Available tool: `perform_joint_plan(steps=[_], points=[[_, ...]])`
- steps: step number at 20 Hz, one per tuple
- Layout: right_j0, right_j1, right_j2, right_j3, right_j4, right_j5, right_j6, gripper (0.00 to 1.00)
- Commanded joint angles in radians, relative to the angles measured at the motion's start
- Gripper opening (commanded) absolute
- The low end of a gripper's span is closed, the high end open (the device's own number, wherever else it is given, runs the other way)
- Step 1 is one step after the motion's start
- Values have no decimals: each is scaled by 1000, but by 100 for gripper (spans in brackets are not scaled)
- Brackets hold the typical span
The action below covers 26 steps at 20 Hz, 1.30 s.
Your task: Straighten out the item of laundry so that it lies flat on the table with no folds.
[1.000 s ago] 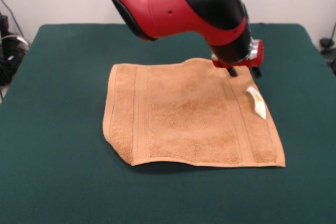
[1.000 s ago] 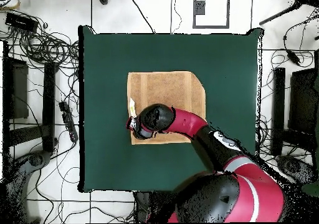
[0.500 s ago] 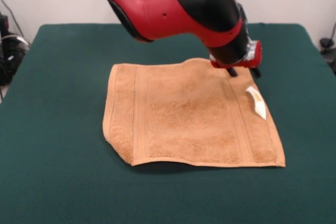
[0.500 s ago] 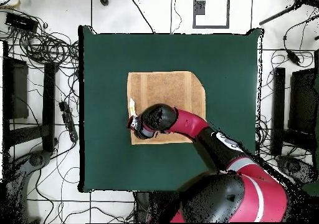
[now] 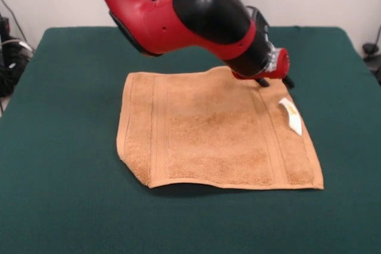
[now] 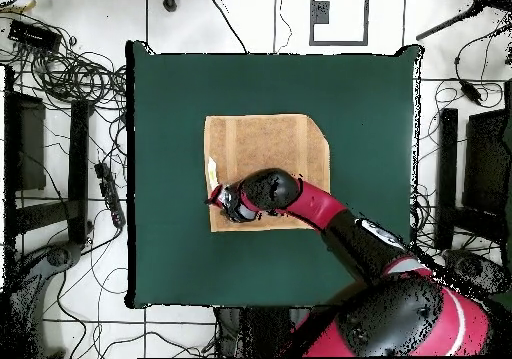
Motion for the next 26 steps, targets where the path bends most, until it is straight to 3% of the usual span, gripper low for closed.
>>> perform_joint_plan(steps=[1, 26], points=[[67, 355, 38, 103, -106, -250, -69, 100], [164, 349, -8, 126, -107, -409, 125, 100]])
